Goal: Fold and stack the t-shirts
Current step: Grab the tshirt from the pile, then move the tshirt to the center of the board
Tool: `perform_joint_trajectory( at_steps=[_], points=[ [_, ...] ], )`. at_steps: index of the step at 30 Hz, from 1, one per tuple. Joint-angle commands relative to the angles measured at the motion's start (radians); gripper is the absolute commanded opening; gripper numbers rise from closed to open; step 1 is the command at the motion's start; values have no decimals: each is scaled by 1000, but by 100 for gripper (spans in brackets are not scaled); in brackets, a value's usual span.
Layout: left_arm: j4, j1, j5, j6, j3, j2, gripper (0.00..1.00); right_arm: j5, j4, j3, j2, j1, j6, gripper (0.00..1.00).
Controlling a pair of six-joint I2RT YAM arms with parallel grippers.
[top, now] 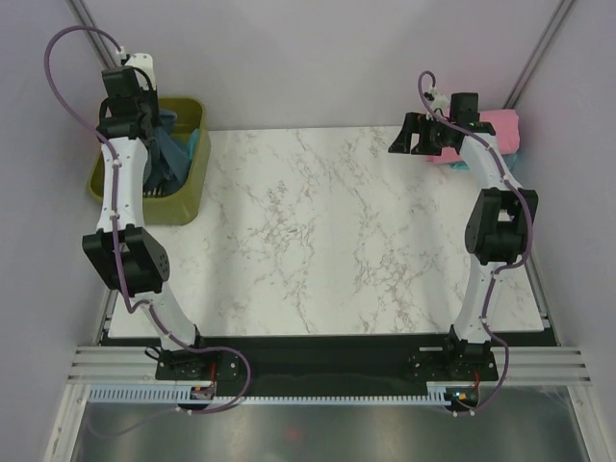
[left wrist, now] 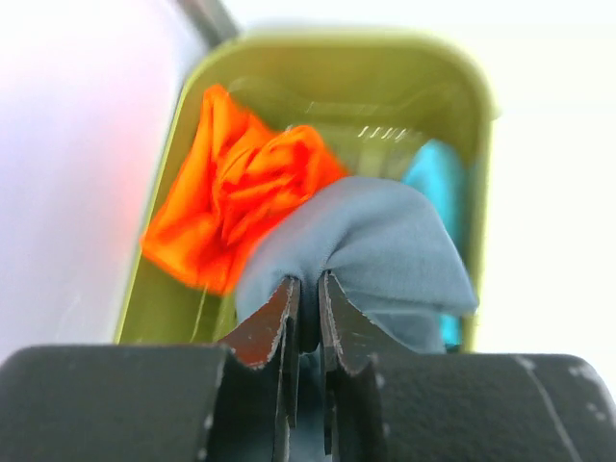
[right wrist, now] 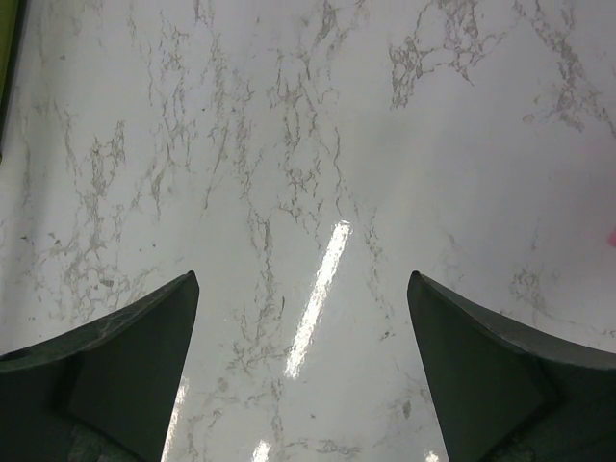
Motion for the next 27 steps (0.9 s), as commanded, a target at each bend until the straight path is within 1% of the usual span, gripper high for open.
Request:
perform_joint_trajectory(
  at_steps=[1,4,6,7,9,10,11,13,15,18,19,21,22,23,24,25,26,27],
  points=[
    [36,-26,75,-63,91,-98,2,41,35,-17,-106,4,-11,98],
    [40,-61,107,-72,160,-121,2,128,37,-39,-139,4,-14,98],
    [45,-98,109,-65,205,-128,2,153,35,-45,-152,3,-18,98],
    [49,-113,136,-59,217,-138,2,173,35,-53,-171,4,-18,98],
    [51,-160,165,-25,242,-147,2,181,32,-65,-211,3,-21,98],
    [49,-164,204,-19,248,-159,2,182,32,-83,-224,4,-21,98],
    [49,-215,222,-20,257,-165,2,188,34,-94,-240,4,-21,98],
    [49,-243,292,-31,263,-187,2,188,35,-123,-287,4,-21,98],
    [45,-282,333,-55,277,-197,2,197,32,-143,-345,3,-31,98],
    [45,-323,386,-75,293,-228,2,214,19,-174,-431,3,-48,98],
    [42,-329,417,-83,291,-239,2,211,10,-183,-450,4,-77,98],
    [39,-336,463,-111,264,-276,2,204,-10,-192,-513,3,-96,98],
    [34,-336,497,-117,241,-291,6,205,-15,-206,-533,4,-94,98],
    [33,-336,515,-130,216,-312,16,204,-27,-214,-553,4,-91,98],
    [30,-336,540,-132,154,-353,18,199,-32,-217,-589,3,-94,98],
    [31,-336,593,-138,118,-378,23,194,-37,-224,-605,4,-96,98],
    [30,-336,613,-155,45,-397,55,197,-46,-232,-622,4,-94,98],
    [28,-336,636,-161,0,-424,66,199,-47,-238,-646,4,-90,98]
  ],
)
